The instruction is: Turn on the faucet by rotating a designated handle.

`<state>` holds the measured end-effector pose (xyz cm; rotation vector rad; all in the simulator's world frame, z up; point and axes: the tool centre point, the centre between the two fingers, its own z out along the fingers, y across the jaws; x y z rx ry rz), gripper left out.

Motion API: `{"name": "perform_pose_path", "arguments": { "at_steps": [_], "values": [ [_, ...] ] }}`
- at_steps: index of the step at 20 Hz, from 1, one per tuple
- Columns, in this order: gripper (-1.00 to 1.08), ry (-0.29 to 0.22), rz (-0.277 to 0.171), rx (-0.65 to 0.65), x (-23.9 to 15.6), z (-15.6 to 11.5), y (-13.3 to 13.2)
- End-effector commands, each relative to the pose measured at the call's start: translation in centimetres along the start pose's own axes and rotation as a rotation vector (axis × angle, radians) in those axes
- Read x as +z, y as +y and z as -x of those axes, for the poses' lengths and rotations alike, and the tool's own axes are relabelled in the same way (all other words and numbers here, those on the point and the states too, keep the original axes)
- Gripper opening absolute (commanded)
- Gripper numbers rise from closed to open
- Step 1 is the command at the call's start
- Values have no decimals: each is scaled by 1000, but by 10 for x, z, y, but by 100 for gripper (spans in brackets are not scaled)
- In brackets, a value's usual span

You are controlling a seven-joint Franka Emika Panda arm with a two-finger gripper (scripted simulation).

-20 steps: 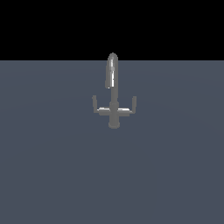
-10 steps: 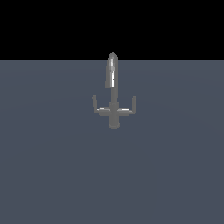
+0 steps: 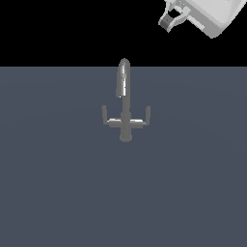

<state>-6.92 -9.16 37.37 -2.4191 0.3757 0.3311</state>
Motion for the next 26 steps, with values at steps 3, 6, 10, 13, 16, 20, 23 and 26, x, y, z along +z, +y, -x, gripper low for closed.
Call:
{"name": "perform_pose_path", "arguments": {
  "at_steps": [3, 6, 10, 13, 16, 20, 23, 26],
  "values": [
    [-100, -32, -87, 34, 8, -26, 11],
    [-100, -54, -146, 57, 14, -42, 19],
    [-100, -85, -226, 88, 24, -64, 29],
    [-100, -109, -287, 113, 33, -81, 37],
    [-100, -134, -351, 138, 42, -97, 45],
    [-100, -168, -437, 173, 57, -118, 56],
    [-100, -195, -504, 201, 70, -134, 63],
    [-100, -222, -572, 229, 84, -150, 70]
  ]
}}
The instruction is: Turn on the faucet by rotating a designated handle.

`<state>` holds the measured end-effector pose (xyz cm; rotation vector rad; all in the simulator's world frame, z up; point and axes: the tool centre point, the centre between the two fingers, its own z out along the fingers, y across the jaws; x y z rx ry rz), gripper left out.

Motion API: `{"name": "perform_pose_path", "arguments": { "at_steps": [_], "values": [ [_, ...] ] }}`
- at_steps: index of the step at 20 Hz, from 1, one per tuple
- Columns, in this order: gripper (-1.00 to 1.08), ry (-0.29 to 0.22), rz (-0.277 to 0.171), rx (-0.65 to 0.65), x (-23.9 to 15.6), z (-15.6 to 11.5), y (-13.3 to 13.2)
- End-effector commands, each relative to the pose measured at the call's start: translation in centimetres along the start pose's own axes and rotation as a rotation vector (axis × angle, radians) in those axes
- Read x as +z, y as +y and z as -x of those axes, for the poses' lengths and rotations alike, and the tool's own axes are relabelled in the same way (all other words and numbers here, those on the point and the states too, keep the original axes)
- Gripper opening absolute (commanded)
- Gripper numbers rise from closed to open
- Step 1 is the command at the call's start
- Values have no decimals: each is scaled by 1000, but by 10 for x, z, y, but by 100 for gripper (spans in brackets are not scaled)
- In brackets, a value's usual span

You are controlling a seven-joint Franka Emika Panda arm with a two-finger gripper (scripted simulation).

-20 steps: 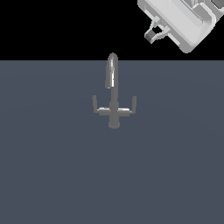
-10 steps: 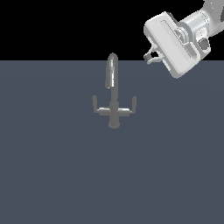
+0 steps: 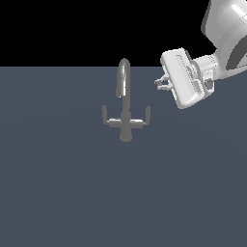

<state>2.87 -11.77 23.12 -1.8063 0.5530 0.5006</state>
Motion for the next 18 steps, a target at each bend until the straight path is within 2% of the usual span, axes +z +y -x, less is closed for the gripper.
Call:
{"name": "perform_pose_path", "arguments": {
  "at_steps": [1, 6, 10, 14, 18],
  "values": [
    [-100, -24, -59, 23, 5, -16, 7],
    [-100, -68, -170, 71, 18, -47, 21],
    [-100, -96, -240, 101, 27, -67, 30],
    [-100, -117, -292, 125, 36, -81, 36],
    [-100, -131, -326, 141, 42, -90, 40]
  ]
}}
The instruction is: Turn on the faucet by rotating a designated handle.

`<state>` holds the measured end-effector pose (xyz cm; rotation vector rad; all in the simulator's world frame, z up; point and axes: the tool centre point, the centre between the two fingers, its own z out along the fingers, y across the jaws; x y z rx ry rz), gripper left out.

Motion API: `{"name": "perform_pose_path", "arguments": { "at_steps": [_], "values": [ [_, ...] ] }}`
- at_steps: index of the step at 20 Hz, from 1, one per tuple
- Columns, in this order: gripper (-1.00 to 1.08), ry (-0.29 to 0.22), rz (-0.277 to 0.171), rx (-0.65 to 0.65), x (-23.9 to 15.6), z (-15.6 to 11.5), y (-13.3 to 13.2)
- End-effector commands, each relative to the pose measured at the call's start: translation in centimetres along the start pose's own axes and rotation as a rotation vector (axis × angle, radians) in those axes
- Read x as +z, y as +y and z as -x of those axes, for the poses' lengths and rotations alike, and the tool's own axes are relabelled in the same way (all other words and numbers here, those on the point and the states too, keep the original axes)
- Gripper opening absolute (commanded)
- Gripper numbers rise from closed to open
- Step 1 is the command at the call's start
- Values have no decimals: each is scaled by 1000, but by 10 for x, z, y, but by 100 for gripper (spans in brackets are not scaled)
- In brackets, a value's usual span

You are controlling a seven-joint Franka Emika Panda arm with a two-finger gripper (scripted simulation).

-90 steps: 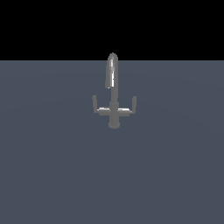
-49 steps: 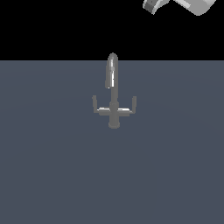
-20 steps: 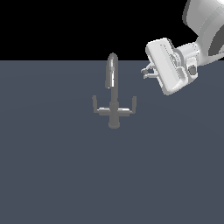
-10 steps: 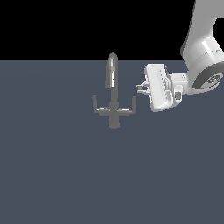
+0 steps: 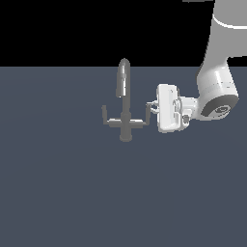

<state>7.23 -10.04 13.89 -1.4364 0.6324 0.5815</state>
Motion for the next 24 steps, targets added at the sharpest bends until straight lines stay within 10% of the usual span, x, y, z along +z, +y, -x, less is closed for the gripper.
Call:
{"name": "perform_pose_path", "arguments": {
  "at_steps": [1, 24],
  "values": [
    [-100, -7, -19, 7, 2, -6, 2],
    [-100, -12, -29, 13, 5, 19, 16]
  ]
}}
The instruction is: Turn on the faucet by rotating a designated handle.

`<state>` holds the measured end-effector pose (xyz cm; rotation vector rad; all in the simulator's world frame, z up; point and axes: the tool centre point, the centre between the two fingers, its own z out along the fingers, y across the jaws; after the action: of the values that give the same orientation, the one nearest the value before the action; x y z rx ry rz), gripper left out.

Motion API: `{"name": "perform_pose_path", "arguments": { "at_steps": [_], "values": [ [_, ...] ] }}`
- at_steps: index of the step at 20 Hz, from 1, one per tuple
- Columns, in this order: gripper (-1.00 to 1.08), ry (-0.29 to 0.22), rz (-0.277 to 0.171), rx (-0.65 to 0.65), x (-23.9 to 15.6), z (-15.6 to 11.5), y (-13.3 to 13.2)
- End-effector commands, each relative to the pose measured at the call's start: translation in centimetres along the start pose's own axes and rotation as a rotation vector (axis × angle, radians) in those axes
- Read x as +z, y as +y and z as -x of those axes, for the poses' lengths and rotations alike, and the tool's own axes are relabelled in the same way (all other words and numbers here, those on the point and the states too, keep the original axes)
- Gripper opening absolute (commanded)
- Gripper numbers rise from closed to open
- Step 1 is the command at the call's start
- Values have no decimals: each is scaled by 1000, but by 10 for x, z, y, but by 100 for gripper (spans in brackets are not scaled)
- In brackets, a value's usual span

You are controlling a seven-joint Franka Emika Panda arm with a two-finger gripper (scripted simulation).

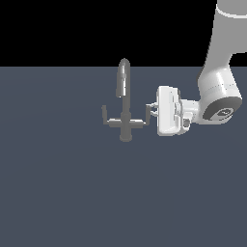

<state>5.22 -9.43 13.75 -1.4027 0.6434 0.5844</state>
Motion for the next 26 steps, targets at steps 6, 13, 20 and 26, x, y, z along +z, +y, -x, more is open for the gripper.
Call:
{"name": "perform_pose_path", "arguments": {
  "at_steps": [6, 13, 20, 26],
  "values": [
    [-100, -5, 1, 0, 1, 19, 7],
    [-100, -1, 0, 3, 1, 21, 23],
    [-100, -4, 1, 1, 1, 32, 44],
    [-100, 1, 3, -23, 2, 37, 42]
  ]
}}
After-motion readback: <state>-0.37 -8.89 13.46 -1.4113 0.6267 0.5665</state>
